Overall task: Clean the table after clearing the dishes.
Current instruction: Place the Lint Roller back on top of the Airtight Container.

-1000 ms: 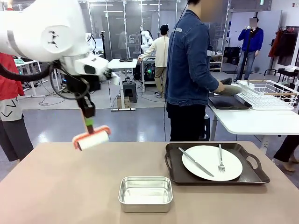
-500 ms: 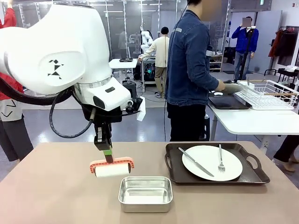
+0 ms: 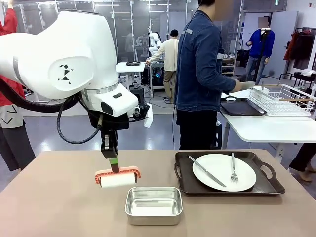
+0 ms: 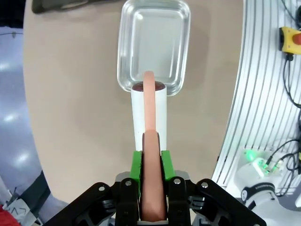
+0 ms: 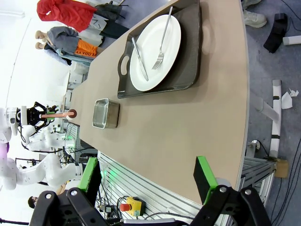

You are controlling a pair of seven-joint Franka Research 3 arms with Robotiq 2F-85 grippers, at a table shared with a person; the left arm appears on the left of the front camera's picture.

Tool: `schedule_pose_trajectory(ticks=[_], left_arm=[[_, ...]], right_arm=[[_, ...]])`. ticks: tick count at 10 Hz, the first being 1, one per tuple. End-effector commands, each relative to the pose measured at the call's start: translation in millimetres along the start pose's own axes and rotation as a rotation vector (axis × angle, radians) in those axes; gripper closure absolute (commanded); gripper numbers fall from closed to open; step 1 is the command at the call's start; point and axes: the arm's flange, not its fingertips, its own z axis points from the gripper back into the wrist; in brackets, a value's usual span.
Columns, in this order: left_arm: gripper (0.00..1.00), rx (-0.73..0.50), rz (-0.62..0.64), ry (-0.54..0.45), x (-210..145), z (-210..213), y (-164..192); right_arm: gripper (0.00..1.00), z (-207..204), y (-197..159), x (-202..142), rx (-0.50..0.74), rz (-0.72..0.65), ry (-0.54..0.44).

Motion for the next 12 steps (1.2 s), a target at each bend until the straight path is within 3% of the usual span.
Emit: schedule_pose_trajectory(ticks=[1, 5, 7, 12], left_arm=[[0.79, -0.014, -0.104, 0.028, 43, 4, 5], [0.79, -0.148, -0.189, 0.047, 94, -39, 50], [0.79, -0.191, -0.219, 0.001, 110, -67, 68], [0.79, -0.283, -0.184, 0.014, 114, -131, 88]], right_arm=[[0.00, 2, 4, -1, 0.009, -0.001, -0.004], [0.00, 2, 4, -1, 0.009, -0.001, -0.004], [0.00, 2, 4, -1, 0.009, -0.001, -0.004], [0.00, 2, 4, -1, 0.009, -0.001, -0.004]])
